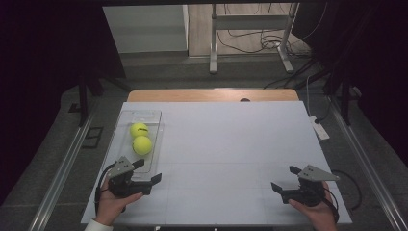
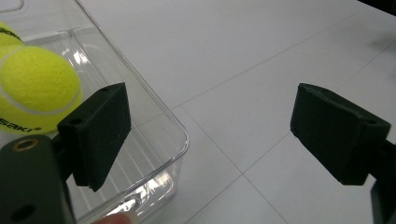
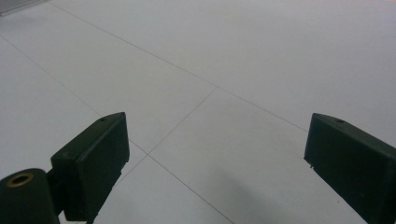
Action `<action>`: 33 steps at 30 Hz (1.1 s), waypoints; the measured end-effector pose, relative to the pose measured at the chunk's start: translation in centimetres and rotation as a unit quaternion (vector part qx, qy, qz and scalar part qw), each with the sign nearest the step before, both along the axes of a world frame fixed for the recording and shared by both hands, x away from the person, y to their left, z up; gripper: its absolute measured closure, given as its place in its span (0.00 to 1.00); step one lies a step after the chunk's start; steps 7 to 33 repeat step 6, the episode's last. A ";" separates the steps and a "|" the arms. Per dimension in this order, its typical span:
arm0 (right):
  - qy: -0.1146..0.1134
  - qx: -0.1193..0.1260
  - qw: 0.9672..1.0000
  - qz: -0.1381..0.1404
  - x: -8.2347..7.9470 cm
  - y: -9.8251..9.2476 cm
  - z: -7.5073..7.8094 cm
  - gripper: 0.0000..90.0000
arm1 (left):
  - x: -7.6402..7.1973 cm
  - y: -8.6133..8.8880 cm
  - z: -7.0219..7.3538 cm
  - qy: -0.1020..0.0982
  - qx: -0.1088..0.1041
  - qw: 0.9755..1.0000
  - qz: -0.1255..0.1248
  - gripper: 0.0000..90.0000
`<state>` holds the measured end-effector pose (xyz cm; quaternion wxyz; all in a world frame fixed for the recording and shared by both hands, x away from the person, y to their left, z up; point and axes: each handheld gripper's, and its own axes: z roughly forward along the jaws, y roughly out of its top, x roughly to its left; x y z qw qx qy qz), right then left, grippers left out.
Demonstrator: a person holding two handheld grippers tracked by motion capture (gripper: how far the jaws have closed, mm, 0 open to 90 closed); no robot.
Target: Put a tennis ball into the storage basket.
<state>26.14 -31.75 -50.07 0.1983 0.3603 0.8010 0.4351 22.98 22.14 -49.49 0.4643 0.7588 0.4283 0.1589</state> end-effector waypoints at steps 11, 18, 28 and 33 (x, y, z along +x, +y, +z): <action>0.001 0.005 1.000 -0.001 0.1 0.0 0.0 0.08 | 0.1 0.0 0.0 0.001 -0.003 1.000 0.001 0.15; 0.001 0.005 1.000 -0.001 0.1 0.0 0.0 0.08 | 0.1 0.0 0.0 0.001 -0.003 1.000 0.001 0.15; 0.001 0.005 1.000 -0.001 0.1 0.0 0.0 0.08 | 0.1 0.0 0.0 0.001 -0.003 1.000 0.001 0.15; 0.001 0.005 1.000 -0.001 0.1 0.0 0.0 0.08 | 0.1 0.0 0.0 0.001 -0.003 1.000 0.001 0.15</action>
